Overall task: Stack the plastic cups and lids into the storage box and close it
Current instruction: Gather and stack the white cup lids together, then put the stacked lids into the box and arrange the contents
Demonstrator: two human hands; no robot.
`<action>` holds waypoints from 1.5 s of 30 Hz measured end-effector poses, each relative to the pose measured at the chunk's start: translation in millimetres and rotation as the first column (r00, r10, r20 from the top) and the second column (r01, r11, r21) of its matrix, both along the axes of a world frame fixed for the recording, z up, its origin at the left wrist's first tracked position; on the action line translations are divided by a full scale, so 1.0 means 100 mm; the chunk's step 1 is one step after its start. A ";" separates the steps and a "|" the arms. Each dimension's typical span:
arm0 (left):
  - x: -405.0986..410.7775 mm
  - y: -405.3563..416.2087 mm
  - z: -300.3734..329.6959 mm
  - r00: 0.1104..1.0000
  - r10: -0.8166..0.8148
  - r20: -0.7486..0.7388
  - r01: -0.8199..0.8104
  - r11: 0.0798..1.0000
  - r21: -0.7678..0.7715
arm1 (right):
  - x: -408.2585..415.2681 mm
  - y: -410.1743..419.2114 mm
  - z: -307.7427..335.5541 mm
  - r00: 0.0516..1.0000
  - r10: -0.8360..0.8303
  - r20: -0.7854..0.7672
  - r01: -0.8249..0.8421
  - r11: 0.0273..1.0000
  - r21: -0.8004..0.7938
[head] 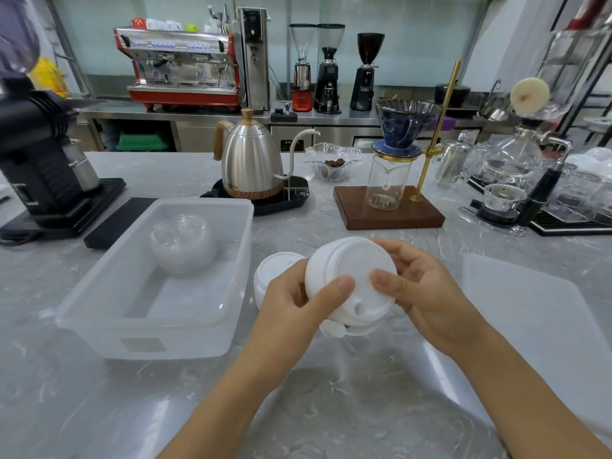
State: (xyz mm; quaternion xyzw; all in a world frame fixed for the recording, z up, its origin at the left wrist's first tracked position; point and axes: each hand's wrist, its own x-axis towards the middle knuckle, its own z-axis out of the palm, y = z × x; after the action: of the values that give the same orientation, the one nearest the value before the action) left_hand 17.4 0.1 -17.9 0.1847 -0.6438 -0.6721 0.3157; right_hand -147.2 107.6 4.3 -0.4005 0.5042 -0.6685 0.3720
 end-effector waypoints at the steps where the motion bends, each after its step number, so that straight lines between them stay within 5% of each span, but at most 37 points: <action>1: 0.01 -0.01 -0.01 1.000 0.012 0.000 -0.012 1.000 -0.024 | -0.01 0.00 0.00 1.000 -0.016 -0.013 0.016 1.000 0.003; 17: 0.07 -0.01 0.11 0.990 0.113 0.084 -0.098 0.982 -0.164 | 0.04 0.04 0.00 0.946 -0.110 -0.305 0.096 0.994 -0.059; 25: 0.52 -0.41 0.76 0.969 0.235 0.080 -0.209 0.945 -0.254 | 0.28 -0.50 0.81 0.818 0.050 -0.573 -0.100 0.993 -0.056; 30: 0.85 -0.87 0.93 0.890 0.446 0.095 -0.416 0.879 -0.232 | 0.50 -1.25 1.02 0.743 0.199 -0.639 -0.158 0.980 0.123; 35: 0.94 -1.20 0.78 0.804 0.563 0.192 -0.525 0.823 -0.216 | 0.77 -1.79 0.91 0.556 0.228 -0.799 -0.081 0.972 0.221; 45: 0.73 -1.32 0.54 0.577 0.765 0.287 -0.547 0.623 -0.560 | 0.84 -1.99 0.69 0.410 0.243 -0.879 0.091 0.948 0.304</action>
State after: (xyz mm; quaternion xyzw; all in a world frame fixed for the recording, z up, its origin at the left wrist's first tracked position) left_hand 90.6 -132.0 35.8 0.5115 -0.7085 -0.2766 0.3999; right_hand -62.8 -91.2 73.6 -0.6582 0.7021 -0.2404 0.1267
